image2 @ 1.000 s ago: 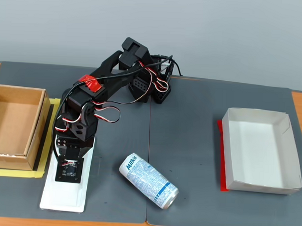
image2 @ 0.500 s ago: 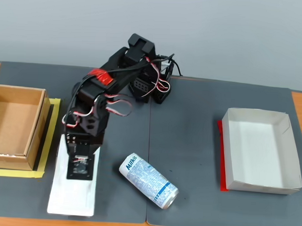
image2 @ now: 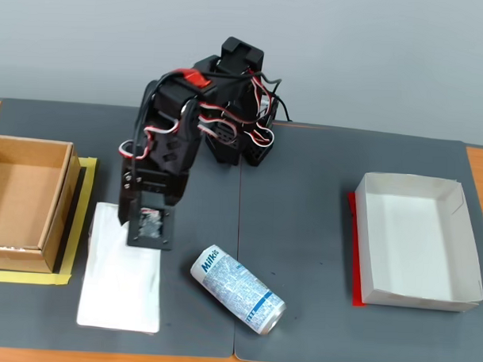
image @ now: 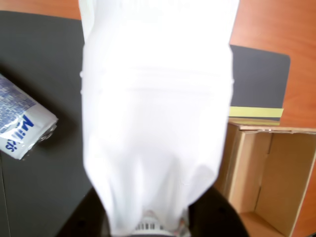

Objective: Pick the sandwich and put it in the gray box

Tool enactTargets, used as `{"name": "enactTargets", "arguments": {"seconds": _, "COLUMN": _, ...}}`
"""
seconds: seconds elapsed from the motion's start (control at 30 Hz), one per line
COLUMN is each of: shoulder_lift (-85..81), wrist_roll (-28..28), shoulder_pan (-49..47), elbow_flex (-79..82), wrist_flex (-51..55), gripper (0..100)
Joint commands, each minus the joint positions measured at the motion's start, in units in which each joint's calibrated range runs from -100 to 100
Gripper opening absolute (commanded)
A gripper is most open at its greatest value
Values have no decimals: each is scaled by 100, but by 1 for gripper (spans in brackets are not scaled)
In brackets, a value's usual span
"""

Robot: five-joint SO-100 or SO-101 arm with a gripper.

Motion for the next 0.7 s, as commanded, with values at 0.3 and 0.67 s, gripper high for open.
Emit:
{"name": "enactTargets", "arguments": {"seconds": 0.3, "shoulder_lift": -1505, "wrist_roll": 16, "shoulder_pan": -2012, "elbow_flex": -34, "wrist_flex": 42, "gripper": 2}}
{"name": "enactTargets", "arguments": {"seconds": 0.67, "shoulder_lift": -2225, "wrist_roll": 22, "shoulder_pan": -4339, "elbow_flex": -34, "wrist_flex": 42, "gripper": 2}}
